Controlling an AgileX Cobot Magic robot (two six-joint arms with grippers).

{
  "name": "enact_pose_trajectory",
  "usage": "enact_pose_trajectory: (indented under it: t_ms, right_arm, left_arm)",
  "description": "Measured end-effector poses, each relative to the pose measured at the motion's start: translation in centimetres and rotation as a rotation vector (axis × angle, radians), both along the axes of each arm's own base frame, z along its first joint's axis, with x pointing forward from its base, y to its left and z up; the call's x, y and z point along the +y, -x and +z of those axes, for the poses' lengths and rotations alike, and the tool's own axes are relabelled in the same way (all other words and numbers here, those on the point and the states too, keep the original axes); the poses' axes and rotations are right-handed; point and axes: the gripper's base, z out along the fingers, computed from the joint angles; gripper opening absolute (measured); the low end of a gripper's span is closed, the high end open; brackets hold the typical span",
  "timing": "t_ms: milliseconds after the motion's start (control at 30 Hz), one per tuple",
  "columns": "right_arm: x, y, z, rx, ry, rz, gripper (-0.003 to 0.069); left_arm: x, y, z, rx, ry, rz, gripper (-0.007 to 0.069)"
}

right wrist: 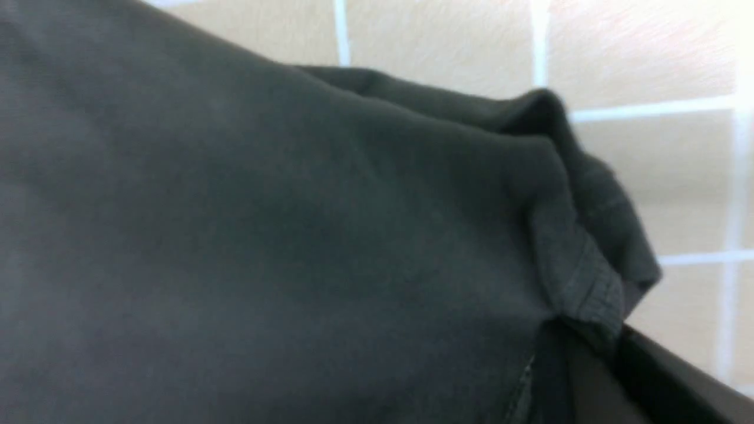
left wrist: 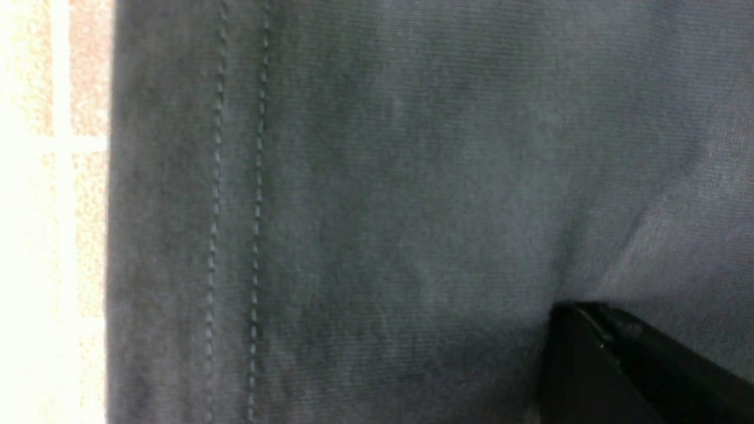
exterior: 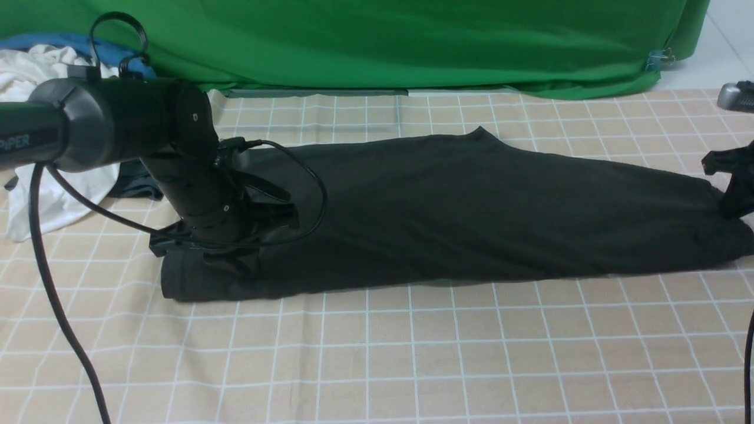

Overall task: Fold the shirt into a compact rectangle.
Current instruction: 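Pull the folded dark garment lengthwise by its ends to straighten it flat on the table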

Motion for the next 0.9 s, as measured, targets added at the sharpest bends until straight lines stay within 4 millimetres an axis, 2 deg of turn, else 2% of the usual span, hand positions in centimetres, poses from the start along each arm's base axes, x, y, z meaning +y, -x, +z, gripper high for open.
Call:
enact_pose_trajectory:
  t_ms: [100,267,433,467,500,533,567,633,733,767,800,900]
  right_arm:
    - [-0.2,0.2,0.8,-0.01,0.02,-0.019,0.0067]
    - [-0.4,0.2,0.6,-0.005,0.022,-0.033,0.0086]
    - [-0.7,0.2,0.2,0.008,0.029,-0.065,0.0306]
    - [-0.7,0.2,0.3,0.008,0.027,-0.082,0.0437]
    - [-0.7,0.2,0.4,0.008,0.025,-0.091,0.0533]
    - [-0.7,0.2,0.4,0.008,0.024,-0.091,0.0547]
    - [-0.7,0.1,0.6,0.001,0.018,-0.096,0.0627]
    - [-0.6,0.0,0.7,-0.005,0.01,-0.106,0.0671]
    - [-0.6,-0.2,0.0,0.008,-0.004,-0.114,0.0687]
    - [-0.6,-0.3,-0.1,0.01,-0.005,-0.114,0.0687]
    - [-0.5,-0.4,-0.8,0.028,-0.011,-0.114,0.0689]
    - [0.0,-0.7,-2.7,0.071,-0.021,-0.1,0.0688]
  left_arm:
    - [0.0,0.0,0.0,0.0,0.0,0.0,0.0013]
    - [0.0,0.0,0.0,0.0,0.0,0.0,0.0013]
    - [0.0,0.0,0.1,-0.003,0.001,0.006,0.0013]
    - [0.0,0.0,0.4,-0.011,0.001,0.01,0.0013]
    - [0.0,0.0,1.0,-0.03,0.003,0.013,0.0013]
    - [0.1,0.0,1.1,-0.033,0.003,0.013,0.0013]
    - [0.1,-0.1,2.3,-0.076,0.007,0.016,0.0013]
    - [0.1,0.1,4.5,-0.154,0.022,0.02,0.0013]
    - [0.3,1.0,7.5,-0.242,0.039,0.021,0.0013]
    - [0.3,1.0,7.5,-0.242,0.039,0.021,0.0013]
    - [0.4,1.6,9.1,-0.284,0.048,0.021,0.0013]
    - [0.7,3.0,11.8,-0.346,0.061,0.02,0.0013]
